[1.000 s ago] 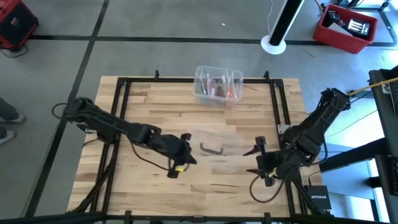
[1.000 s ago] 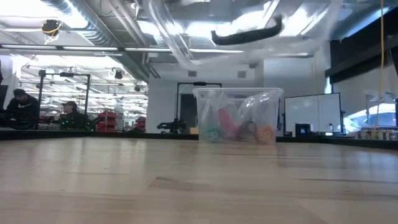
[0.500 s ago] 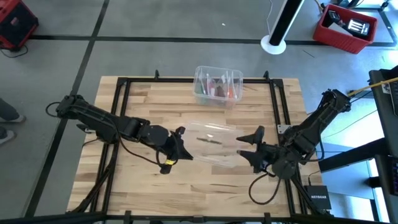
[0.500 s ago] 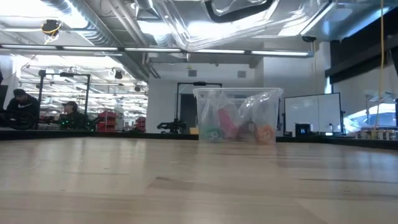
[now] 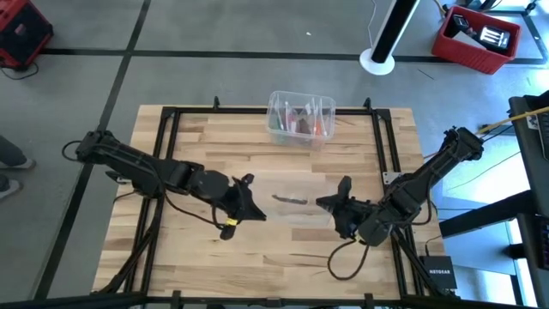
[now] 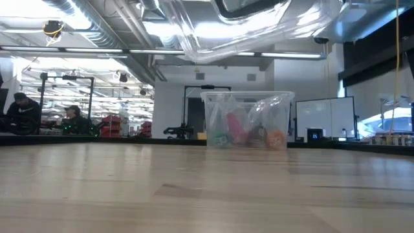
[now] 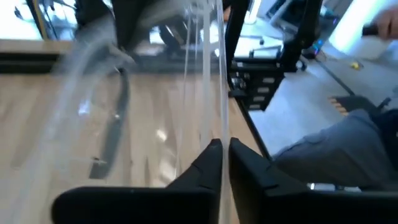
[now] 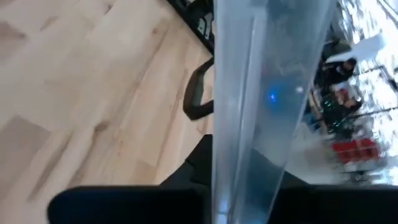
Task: Roll bandage
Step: Close the transparent container
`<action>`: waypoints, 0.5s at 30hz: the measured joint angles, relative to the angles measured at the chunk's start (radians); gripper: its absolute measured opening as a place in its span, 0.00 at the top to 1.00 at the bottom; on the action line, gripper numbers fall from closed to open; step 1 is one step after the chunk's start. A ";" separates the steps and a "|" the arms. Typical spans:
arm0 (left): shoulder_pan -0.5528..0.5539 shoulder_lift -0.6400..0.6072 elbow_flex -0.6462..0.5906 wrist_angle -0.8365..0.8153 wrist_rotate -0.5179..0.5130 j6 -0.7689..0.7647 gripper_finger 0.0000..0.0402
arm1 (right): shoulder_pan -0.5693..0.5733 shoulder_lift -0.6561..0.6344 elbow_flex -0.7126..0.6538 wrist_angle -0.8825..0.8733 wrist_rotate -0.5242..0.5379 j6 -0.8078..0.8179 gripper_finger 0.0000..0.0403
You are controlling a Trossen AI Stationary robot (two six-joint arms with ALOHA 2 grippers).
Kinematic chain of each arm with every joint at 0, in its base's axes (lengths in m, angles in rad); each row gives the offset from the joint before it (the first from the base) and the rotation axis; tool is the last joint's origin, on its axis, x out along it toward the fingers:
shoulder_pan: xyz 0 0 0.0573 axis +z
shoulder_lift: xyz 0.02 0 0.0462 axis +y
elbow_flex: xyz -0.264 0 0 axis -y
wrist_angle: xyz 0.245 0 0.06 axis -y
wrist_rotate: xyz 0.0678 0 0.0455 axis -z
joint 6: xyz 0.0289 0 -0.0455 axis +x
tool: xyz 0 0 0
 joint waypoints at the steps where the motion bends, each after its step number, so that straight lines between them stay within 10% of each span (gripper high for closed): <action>1: 0.004 -0.012 0.000 0.001 -0.001 -0.001 0.94 | 0.000 0.000 0.000 0.002 -0.004 0.026 0.92; 15: -0.082 -0.190 -0.001 -0.077 -0.310 0.167 0.70 | -0.003 -0.005 0.011 -0.035 0.185 0.343 0.92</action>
